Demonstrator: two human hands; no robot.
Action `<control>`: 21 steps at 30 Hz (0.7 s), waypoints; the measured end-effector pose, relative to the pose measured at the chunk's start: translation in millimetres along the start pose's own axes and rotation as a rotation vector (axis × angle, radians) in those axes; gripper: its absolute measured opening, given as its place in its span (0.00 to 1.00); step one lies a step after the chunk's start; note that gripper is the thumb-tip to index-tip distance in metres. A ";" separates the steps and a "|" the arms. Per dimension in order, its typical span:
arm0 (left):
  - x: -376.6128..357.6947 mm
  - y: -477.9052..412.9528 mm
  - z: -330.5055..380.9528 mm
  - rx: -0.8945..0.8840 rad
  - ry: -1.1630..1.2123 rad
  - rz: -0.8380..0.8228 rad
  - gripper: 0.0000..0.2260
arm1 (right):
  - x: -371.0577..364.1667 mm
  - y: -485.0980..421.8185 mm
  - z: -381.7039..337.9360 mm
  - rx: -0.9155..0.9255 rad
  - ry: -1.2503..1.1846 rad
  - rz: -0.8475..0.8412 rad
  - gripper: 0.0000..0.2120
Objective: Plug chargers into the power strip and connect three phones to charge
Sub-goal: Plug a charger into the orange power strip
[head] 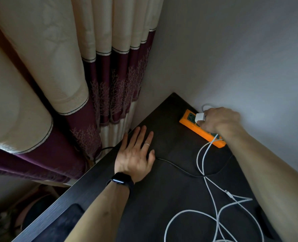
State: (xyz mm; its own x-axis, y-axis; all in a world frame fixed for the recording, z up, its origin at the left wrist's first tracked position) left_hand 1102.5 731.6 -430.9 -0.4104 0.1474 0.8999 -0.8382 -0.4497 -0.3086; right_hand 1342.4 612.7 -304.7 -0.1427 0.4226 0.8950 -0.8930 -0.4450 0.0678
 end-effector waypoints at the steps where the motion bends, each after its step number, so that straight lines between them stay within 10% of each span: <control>1: 0.0 0.3 0.2 0.002 0.001 -0.001 0.28 | 2.0 -0.2 -3.1 0.000 0.008 0.005 0.24; 21: 4.8 0.2 1.0 0.003 0.021 -0.011 0.28 | 12.2 2.3 5.6 -0.001 -0.283 0.086 0.22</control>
State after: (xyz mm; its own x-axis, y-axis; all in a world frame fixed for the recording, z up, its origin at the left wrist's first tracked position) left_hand 1100.8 731.3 -426.3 -0.4086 0.1707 0.8966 -0.8418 -0.4502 -0.2979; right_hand 1341.0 612.4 -291.2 -0.0934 0.1460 0.9849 -0.8829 -0.4693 -0.0141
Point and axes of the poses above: each hand's wrist, its own y-axis away from the middle knuckle, its own x-axis out of the back of the hand, z = x × y, the point moved 4 cm from there along -y, towards the middle knuckle, and after that the axes turned 13 degrees about z, right-handed, at the moved point
